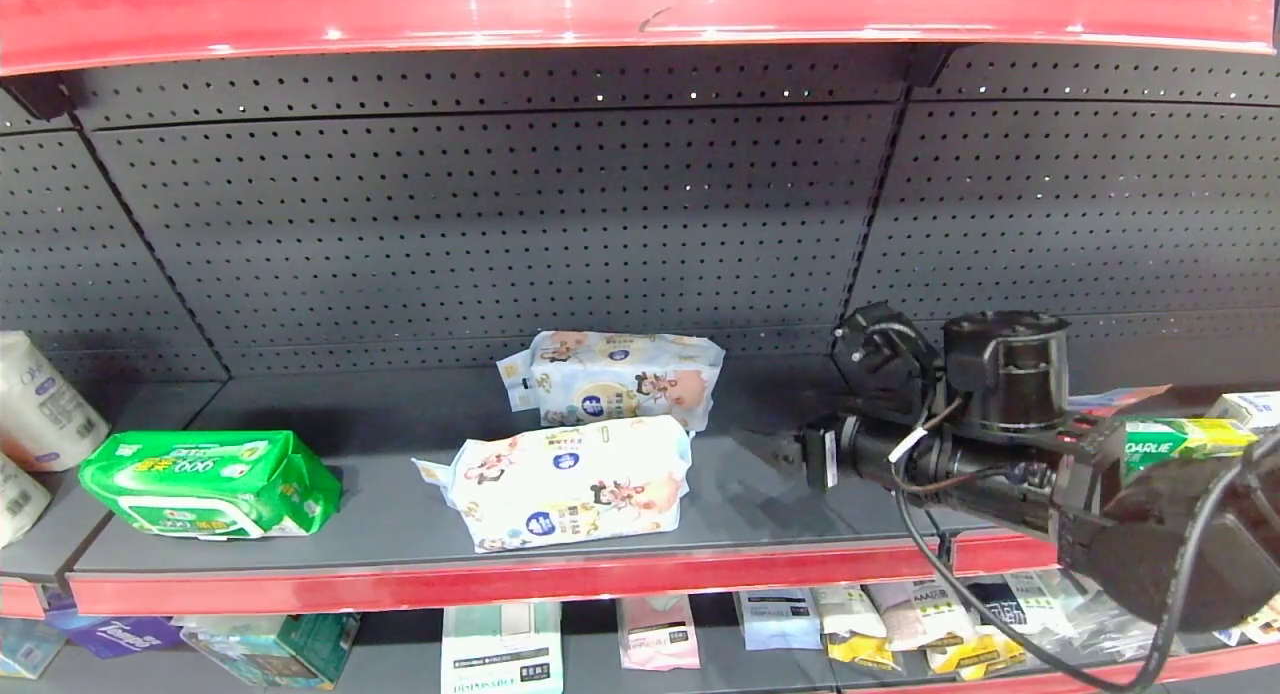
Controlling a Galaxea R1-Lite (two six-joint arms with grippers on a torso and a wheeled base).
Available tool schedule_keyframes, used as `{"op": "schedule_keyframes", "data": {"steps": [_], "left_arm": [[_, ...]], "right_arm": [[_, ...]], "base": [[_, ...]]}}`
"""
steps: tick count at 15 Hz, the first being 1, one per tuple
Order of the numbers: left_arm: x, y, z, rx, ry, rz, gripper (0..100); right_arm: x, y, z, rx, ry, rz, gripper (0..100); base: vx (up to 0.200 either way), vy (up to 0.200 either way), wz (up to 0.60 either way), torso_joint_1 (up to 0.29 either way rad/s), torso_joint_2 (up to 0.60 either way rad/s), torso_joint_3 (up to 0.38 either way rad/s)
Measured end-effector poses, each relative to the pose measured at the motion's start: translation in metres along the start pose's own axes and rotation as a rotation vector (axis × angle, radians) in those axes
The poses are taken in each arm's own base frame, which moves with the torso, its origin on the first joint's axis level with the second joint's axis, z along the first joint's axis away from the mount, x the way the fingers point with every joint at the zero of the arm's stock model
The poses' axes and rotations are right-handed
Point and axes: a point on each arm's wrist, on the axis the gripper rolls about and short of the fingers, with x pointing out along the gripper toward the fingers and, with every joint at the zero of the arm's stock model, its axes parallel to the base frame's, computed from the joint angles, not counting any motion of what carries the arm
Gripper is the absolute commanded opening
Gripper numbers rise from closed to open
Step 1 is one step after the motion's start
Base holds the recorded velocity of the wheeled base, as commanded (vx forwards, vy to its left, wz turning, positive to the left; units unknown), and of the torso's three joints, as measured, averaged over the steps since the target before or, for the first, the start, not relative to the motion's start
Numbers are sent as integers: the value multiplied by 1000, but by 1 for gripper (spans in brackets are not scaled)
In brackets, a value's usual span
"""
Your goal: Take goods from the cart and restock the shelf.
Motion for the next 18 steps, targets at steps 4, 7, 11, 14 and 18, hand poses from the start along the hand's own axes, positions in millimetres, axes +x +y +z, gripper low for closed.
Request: {"op": "schedule_keyframes", "data": {"steps": [4, 7, 11, 14, 18], "left_arm": [[0, 0, 0, 0, 0, -3, 100], [0, 0, 0, 0, 1, -4, 100], [0, 0, 0, 0, 0, -4, 100], [0, 0, 0, 0, 0, -4, 100], [0, 0, 0, 0, 0, -4, 100]], "right_arm": [[14, -5, -30, -225, -65, 93, 100], [26, 6, -39, -235, -38, 134, 100], [34, 22, -36, -254, -56, 183, 100], [36, 34, -33, -261, -69, 214, 100], [42, 44, -29, -273, -91, 244, 100]], "base": [[0, 0, 0, 0, 0, 0], [0, 0, 0, 0, 0, 0], [0, 0, 0, 0, 0, 0], [0, 0, 0, 0, 0, 0], [0, 0, 0, 0, 0, 0]]}}
